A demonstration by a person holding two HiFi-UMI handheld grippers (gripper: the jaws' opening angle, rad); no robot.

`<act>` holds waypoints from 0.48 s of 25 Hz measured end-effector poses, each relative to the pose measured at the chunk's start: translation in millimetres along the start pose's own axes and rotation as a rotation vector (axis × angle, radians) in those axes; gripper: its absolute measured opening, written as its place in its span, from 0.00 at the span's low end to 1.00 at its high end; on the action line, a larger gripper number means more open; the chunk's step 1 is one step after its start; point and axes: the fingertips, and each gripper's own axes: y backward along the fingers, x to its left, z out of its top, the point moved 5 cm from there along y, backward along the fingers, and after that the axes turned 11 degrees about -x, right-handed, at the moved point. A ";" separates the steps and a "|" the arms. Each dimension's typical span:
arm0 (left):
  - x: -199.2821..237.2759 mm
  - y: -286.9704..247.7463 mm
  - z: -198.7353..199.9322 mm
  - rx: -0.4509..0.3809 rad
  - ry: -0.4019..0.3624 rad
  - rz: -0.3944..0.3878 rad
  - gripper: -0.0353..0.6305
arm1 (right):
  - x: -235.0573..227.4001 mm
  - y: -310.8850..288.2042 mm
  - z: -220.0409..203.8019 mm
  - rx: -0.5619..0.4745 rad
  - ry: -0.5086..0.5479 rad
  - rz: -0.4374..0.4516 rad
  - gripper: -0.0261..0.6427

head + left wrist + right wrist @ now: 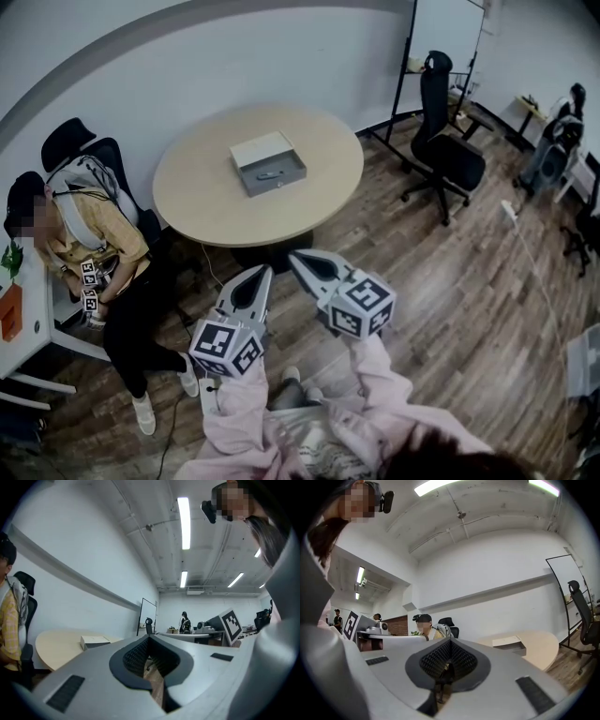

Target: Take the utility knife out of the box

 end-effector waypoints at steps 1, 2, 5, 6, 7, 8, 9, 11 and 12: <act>2.1 -1.4 -0.8 0.007 -0.003 0.002 0.07 | -2.4 -1.8 -0.9 -0.001 -0.002 -0.002 0.04; 4.7 -2.2 -1.8 0.012 -0.004 0.007 0.07 | -5.4 -3.3 -1.9 -0.002 -0.005 -0.005 0.04; 12.8 -5.2 -5.2 0.015 -0.001 0.017 0.07 | -15.5 -8.9 -5.6 -0.008 -0.021 -0.011 0.04; 16.2 -7.4 -6.5 0.018 -0.004 0.016 0.07 | -18.3 -12.2 -7.3 -0.007 -0.025 -0.010 0.04; 20.5 -10.3 -7.8 0.021 -0.008 0.014 0.07 | -21.2 -16.4 -8.9 -0.005 -0.023 -0.010 0.04; 25.5 -14.0 -8.8 0.022 -0.010 0.012 0.07 | -24.5 -21.4 -9.8 -0.002 -0.018 -0.010 0.04; 31.0 -18.3 -9.5 0.020 -0.010 0.011 0.07 | -28.2 -26.8 -9.8 0.001 -0.014 -0.009 0.04; 42.9 -28.8 -9.6 0.014 -0.010 0.008 0.07 | -37.4 -37.6 -8.1 0.000 -0.012 -0.012 0.04; 49.0 -34.7 -8.9 0.011 -0.011 0.008 0.07 | -43.1 -43.1 -7.2 -0.002 -0.012 -0.017 0.04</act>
